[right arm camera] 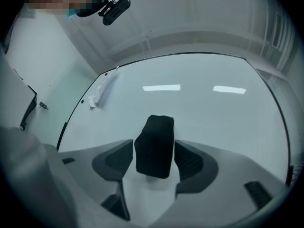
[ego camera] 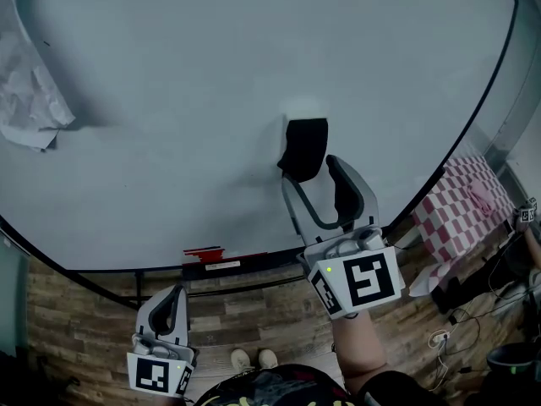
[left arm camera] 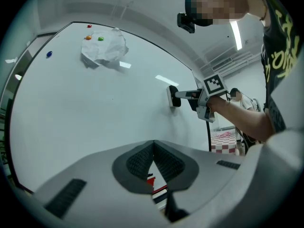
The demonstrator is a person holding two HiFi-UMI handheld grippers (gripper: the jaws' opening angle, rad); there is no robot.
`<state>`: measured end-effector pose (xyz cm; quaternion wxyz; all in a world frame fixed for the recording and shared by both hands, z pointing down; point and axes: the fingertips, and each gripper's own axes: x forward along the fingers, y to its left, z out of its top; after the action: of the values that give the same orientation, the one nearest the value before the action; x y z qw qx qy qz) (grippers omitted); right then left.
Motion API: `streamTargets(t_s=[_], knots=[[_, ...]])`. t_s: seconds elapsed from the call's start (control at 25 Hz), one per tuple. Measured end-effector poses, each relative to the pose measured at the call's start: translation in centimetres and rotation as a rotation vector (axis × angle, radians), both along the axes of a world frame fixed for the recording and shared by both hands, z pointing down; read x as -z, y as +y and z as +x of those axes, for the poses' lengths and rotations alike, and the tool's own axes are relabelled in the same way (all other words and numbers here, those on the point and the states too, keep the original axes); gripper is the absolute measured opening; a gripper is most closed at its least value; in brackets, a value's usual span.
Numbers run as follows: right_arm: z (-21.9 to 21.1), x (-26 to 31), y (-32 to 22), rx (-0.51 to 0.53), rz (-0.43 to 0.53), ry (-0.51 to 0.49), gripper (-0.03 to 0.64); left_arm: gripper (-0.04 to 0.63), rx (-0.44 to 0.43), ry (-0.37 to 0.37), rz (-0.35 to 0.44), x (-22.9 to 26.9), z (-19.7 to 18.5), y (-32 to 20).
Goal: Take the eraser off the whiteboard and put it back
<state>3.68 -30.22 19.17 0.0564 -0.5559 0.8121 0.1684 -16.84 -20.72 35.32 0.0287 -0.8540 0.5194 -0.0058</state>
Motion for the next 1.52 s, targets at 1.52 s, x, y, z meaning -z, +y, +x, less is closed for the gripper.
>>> streamTargets(t_s=[1.52], knots=[[0.0, -0.2, -2.6, -0.045, -0.009, -0.006, 0.249, 0.006, 0.021, -0.018, 0.009, 0.3, -0.2, -0.3]])
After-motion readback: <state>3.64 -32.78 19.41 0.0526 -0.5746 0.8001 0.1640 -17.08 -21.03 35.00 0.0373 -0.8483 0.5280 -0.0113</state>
